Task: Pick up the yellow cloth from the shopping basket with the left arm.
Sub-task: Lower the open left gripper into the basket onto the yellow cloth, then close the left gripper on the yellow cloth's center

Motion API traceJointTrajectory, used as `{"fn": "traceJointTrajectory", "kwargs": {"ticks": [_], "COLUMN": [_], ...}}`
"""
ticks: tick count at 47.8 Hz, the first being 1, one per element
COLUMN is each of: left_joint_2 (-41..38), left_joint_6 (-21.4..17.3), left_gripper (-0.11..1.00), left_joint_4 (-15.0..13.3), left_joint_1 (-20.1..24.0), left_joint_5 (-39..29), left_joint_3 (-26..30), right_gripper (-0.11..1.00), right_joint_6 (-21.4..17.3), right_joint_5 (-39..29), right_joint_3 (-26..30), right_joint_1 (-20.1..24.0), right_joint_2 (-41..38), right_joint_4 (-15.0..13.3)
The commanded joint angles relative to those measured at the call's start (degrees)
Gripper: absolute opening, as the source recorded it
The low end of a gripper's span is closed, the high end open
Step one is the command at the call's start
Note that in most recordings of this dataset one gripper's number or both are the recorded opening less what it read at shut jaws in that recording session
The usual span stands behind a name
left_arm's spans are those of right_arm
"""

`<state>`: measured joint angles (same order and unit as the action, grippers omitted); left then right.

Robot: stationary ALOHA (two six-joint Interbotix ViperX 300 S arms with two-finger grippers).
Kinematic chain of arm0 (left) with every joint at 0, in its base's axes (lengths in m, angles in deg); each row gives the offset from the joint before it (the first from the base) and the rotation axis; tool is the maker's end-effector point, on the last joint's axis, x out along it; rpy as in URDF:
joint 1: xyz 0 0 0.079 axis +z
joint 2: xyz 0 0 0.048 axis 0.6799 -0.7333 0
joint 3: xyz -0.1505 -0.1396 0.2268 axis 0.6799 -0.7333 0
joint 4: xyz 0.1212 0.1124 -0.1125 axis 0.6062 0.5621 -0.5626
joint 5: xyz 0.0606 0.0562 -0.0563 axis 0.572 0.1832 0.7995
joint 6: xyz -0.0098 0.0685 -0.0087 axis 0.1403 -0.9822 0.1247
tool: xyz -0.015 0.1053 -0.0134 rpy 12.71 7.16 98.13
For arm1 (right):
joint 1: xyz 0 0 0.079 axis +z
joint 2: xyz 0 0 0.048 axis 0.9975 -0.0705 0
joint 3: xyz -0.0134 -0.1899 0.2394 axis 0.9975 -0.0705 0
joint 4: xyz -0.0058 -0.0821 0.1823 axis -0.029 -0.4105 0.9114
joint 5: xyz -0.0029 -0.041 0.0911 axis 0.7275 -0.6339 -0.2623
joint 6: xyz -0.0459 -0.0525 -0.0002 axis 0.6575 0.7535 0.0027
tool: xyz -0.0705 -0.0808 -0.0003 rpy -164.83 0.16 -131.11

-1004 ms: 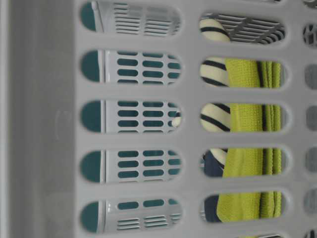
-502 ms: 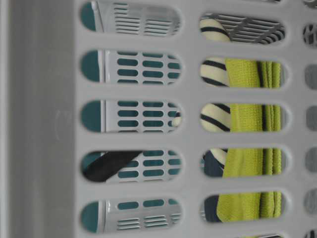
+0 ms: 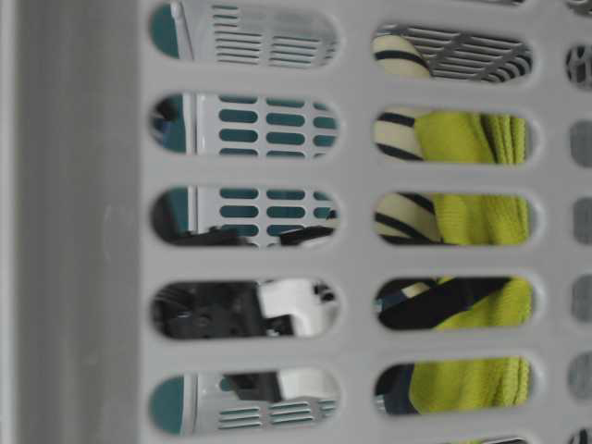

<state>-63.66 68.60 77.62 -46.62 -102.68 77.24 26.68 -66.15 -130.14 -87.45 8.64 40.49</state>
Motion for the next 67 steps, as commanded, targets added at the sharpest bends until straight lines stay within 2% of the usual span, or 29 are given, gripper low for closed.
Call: {"fn": "traceJointTrajectory", "kwargs": {"ticks": [1,7,12,15,23,25,30,35,55,60,67], "left_joint_2": [-0.3,-0.3,-0.2,-0.1,0.4,1.0,2.5,4.0,3.7,2.5,1.8], "left_joint_6": [-0.2,-0.2,-0.3,-0.3,-0.4,-0.4,-0.4,-0.4,-0.2,-0.4,-0.4], "left_gripper": [0.9,0.89,0.83,0.72,0.27,0.2,0.19,0.19,0.19,0.19,0.19], "left_joint_4": [0.2,0.2,0.2,0.2,0.2,0.2,0.2,0.2,0.3,0.2,0.2], "left_joint_1": [-0.5,-0.7,-0.6,-0.6,-0.6,-0.6,-0.7,-0.8,-1.1,-1.0,-0.4], "left_joint_5": [0.3,0.4,0.4,0.2,0.1,0.1,-1.1,-5.6,-34.8,-37.8,-38.6], "left_joint_3": [-0.4,-0.8,-0.9,-0.9,-0.4,0.0,1.9,6.2,35.5,39.6,41.0], "right_gripper": [0.78,0.78,0.78,0.78,0.78,0.78,0.78,0.78,0.77,0.77,0.77], "right_joint_6": [-0.1,-0.1,-0.1,-0.1,-0.1,-0.1,-0.1,-0.1,-0.1,-0.1,-0.1], "right_joint_5": [0.4,0.1,0.1,0.2,0.1,0.2,0.2,0.1,0.1,0.1,0.1], "right_joint_3": [0.5,0.4,0.2,0.1,0.1,0.1,0.0,0.0,0.0,0.0,-0.1], "right_joint_1": [0.0,0.0,0.0,0.0,0.0,0.0,0.0,0.0,0.0,0.0,0.0], "right_joint_2": [0.3,0.7,0.8,0.8,0.9,1.0,1.1,1.3,2.0,2.1,2.2], "right_joint_4": [0.0,0.0,0.0,0.1,0.1,0.1,0.1,0.1,0.1,0.1,0.1]}}
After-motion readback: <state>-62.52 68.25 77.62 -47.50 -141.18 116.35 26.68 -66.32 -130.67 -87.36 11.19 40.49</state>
